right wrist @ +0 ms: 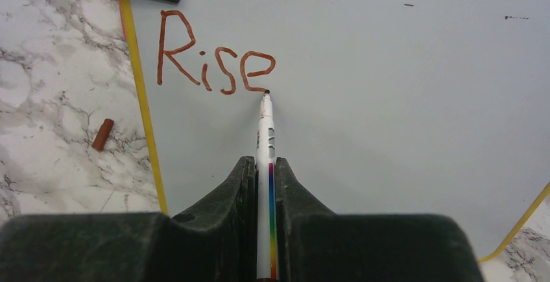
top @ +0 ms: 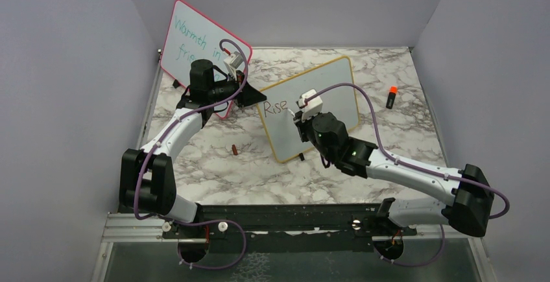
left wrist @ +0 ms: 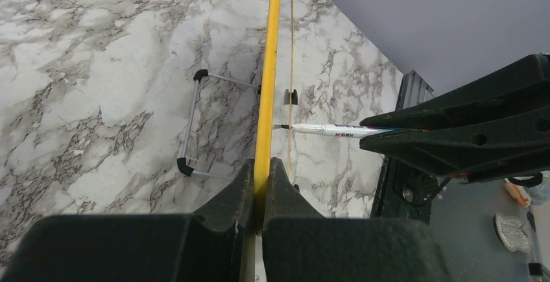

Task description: Write a sentence on the whiteboard

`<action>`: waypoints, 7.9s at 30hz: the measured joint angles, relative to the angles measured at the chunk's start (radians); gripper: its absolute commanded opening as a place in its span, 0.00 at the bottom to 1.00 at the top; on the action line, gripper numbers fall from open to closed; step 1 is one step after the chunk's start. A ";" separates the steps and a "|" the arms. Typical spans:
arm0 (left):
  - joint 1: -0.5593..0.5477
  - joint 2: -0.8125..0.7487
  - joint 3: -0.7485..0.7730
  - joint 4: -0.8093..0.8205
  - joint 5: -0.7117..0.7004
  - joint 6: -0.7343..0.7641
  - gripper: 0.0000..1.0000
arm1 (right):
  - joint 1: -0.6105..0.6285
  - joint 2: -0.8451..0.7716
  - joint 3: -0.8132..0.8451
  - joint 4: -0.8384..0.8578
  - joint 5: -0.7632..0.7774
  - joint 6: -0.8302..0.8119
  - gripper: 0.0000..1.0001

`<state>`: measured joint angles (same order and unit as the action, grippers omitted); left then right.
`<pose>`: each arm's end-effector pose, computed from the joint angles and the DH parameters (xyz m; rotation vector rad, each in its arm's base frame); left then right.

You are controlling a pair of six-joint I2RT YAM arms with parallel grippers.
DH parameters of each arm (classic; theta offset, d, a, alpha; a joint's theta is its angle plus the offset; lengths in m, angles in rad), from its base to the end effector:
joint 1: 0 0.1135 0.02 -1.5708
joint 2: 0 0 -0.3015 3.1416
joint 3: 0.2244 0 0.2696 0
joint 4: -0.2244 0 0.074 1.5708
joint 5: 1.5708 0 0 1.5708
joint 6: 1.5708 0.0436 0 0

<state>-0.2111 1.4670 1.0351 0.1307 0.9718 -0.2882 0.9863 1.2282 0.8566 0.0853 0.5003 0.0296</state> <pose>0.3315 -0.1079 0.3286 0.6262 1.8140 -1.2408 0.1792 0.2329 0.3262 -0.5220 1.7524 0.2525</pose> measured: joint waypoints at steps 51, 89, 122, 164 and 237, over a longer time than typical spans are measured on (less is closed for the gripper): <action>0.000 0.000 0.003 -0.006 0.001 0.005 0.00 | -0.040 -0.159 -0.041 -0.019 0.022 -0.012 0.01; 0.000 0.006 0.018 -0.036 0.001 0.024 0.00 | -0.177 -0.145 -0.090 0.071 -0.067 -0.095 0.01; 0.000 0.007 0.018 -0.037 0.000 0.024 0.00 | -0.196 -0.082 -0.089 0.127 -0.129 -0.109 0.01; 0.000 0.008 0.021 -0.043 0.000 0.028 0.00 | -0.197 -0.106 -0.089 0.027 -0.131 -0.109 0.01; 0.000 0.009 0.031 -0.065 0.000 0.042 0.00 | -0.236 -0.121 -0.089 0.018 -0.137 -0.089 0.01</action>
<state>-0.2115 1.4757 1.0660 0.0654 0.9718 -0.2462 0.7506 1.1069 0.7673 0.1028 0.3634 -0.0593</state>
